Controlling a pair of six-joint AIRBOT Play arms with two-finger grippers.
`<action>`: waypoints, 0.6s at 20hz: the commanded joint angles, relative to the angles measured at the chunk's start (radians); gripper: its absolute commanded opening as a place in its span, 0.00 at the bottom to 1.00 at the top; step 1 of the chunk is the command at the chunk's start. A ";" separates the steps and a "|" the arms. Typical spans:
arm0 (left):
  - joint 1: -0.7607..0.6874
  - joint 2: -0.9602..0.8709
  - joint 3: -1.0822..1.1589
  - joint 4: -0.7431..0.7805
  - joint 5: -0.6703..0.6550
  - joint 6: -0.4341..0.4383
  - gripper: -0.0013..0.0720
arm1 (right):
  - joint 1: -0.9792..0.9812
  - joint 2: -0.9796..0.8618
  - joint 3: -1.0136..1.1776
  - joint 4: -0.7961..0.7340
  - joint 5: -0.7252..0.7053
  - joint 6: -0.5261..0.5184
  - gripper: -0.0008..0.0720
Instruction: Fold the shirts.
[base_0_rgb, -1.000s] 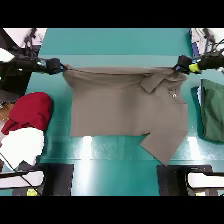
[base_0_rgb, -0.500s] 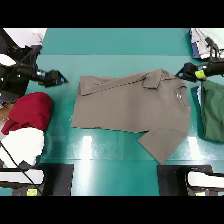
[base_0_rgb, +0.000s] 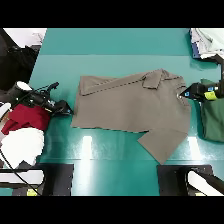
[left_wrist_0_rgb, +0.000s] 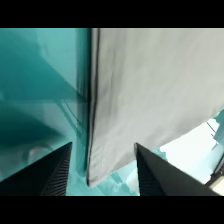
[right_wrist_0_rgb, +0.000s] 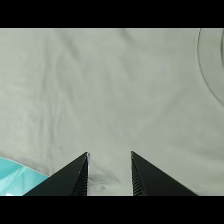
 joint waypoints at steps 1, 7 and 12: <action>-0.002 0.000 -0.036 0.007 -0.010 0.000 0.65 | -0.040 0.093 -0.073 0.001 -0.008 -0.001 0.43; -0.015 0.000 -0.108 0.017 -0.004 -0.008 0.65 | -0.109 0.146 -0.085 0.002 -0.007 0.000 0.43; -0.117 0.003 -0.124 0.018 0.068 -0.019 0.51 | -0.115 0.144 -0.085 -0.002 0.001 0.000 0.43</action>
